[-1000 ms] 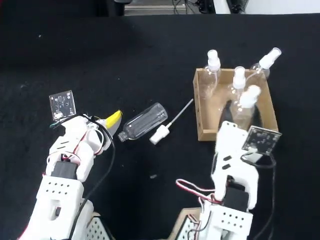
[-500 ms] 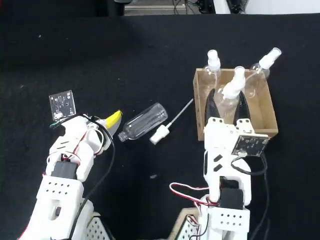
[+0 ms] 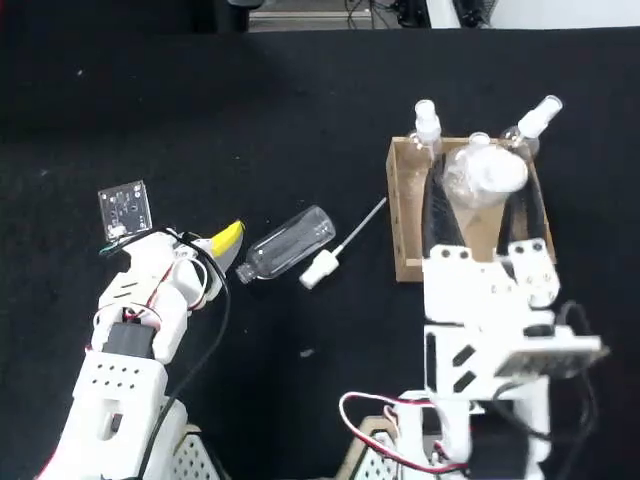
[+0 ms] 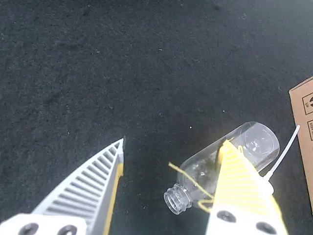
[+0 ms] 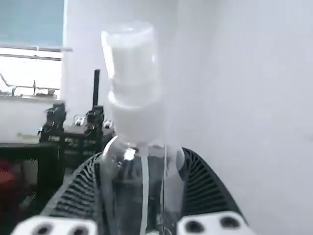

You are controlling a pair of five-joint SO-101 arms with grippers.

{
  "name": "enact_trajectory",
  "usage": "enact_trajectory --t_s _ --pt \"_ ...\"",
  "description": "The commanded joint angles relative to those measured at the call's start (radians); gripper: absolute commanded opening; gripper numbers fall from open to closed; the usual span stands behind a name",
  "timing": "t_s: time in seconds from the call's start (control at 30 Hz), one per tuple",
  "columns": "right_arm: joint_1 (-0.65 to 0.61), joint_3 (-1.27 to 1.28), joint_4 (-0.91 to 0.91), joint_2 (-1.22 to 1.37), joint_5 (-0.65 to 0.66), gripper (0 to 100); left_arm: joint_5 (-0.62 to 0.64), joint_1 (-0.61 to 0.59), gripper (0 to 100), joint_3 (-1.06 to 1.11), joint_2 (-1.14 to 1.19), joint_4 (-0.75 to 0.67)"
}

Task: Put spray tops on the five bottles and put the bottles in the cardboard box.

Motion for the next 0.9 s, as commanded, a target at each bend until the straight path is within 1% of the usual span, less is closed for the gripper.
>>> enact_trajectory --t_s 0.0,0.13,0.2,0.27,0.37,0.5,0.67,0.87 --pt "-0.046 -0.240 0.044 0.249 0.028 1.1 -0.008 -0.002 29 -0.010 -0.017 -0.023" --pt "-0.046 -0.372 0.040 0.487 0.028 1.0 -0.008 -0.007 29 -0.010 -0.017 -0.023" --pt "-0.046 -0.387 0.029 0.585 0.028 1.0 -0.008 -0.008 29 -0.010 -0.017 -0.023" --pt "-0.041 -0.361 -0.034 0.654 0.029 1.0 -0.008 -0.008 29 -0.010 -0.017 -0.023" --pt "0.000 -0.239 -0.209 0.677 0.028 1.1 -0.008 -0.008 29 -0.010 -0.017 -0.023" --pt "0.032 0.001 -0.453 0.677 0.035 1.1 -0.008 -0.008 29 -0.012 -0.017 -0.023" --pt "0.037 0.237 -0.597 0.677 0.034 1.1 -0.008 -0.010 29 -0.013 -0.017 -0.023" --pt "0.038 0.418 -0.718 0.677 0.029 1.0 -0.008 -0.010 29 -0.015 -0.017 -0.023"
